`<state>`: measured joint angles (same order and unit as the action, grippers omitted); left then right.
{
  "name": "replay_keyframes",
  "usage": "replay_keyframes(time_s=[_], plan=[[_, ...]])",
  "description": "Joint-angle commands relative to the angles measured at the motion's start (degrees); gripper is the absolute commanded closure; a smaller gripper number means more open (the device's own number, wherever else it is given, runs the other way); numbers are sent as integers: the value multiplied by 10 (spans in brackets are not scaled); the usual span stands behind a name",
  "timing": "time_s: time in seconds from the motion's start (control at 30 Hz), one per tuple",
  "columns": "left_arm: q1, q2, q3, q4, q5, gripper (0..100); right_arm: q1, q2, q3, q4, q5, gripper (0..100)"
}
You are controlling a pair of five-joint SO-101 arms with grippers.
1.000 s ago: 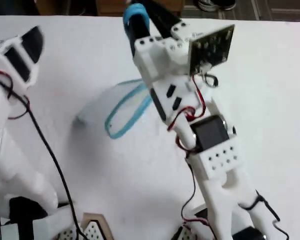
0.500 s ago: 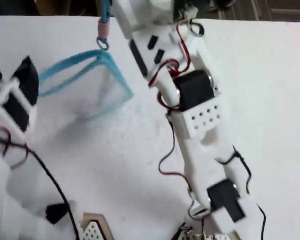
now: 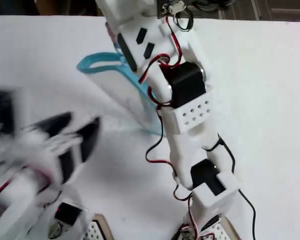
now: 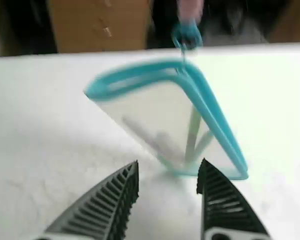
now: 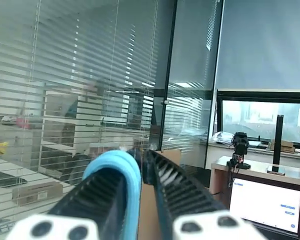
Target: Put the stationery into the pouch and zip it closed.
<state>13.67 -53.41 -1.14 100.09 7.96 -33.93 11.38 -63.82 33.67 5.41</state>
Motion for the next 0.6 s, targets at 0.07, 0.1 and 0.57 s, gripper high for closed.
replay_keyframes(time_s=[0.07, 0.1, 0.57], plan=[[-14, 15, 181, -134, -24, 797, -4, -6, -31, 1, 5, 981], [-34, 23, 201, -166, -24, 797, -4, -6, -31, 1, 6, 981], [-136, 73, 98, -117, -23, 793, -4, 0, -25, 33, 6, 981]])
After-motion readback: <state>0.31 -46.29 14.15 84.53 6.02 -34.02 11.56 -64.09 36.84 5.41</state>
